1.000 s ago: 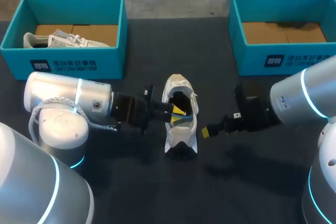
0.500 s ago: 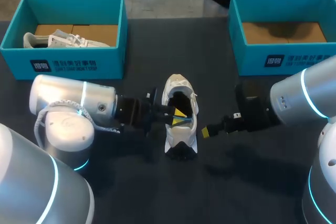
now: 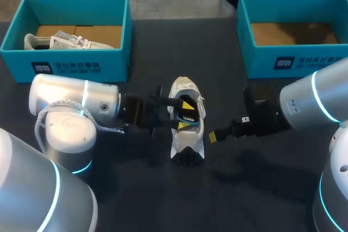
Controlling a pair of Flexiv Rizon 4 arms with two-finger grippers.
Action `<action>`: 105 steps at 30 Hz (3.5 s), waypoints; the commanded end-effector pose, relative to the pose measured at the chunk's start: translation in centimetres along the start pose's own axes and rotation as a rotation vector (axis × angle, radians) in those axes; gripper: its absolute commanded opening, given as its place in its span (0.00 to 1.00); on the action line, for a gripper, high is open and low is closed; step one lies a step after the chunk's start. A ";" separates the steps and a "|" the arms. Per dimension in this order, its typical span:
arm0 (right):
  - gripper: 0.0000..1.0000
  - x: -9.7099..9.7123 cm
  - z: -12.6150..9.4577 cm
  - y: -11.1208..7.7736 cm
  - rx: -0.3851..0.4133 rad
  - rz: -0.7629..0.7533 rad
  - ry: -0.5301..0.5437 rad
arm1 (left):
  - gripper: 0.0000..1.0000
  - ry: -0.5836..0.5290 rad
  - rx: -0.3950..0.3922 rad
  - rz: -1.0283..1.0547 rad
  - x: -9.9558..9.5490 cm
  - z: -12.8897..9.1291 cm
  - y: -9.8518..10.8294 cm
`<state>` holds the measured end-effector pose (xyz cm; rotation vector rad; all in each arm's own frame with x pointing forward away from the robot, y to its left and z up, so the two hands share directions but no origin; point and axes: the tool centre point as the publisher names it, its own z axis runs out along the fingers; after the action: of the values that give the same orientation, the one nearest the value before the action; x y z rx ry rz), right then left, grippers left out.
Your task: Take the shoe out of the shoebox, open the shoe tongue, remove and reinsert the insole, then place the shoe into the shoebox
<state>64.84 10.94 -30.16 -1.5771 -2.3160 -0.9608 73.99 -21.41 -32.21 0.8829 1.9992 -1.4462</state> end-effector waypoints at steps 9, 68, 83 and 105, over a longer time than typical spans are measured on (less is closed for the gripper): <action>1.00 0.0 -0.1 -0.1 -0.001 0.000 0.000 | 0.34 0.000 0.014 0.012 0.0 -1.5 -1.7; 1.00 0.0 -0.1 -0.1 -0.001 0.000 0.000 | 0.35 0.041 0.033 -0.067 0.5 -1.3 -1.6; 1.00 0.0 -0.1 -0.1 -0.001 0.000 0.000 | 0.60 0.063 0.067 -0.038 -0.8 -2.2 -3.4; 1.00 0.0 -0.1 -0.1 -0.001 0.000 0.000 | 0.00 0.360 0.153 0.127 -1.2 -5.1 -2.4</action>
<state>64.85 10.94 -30.16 -1.5771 -2.3160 -0.9608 71.88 -17.65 -28.73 1.2803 2.0229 -1.4734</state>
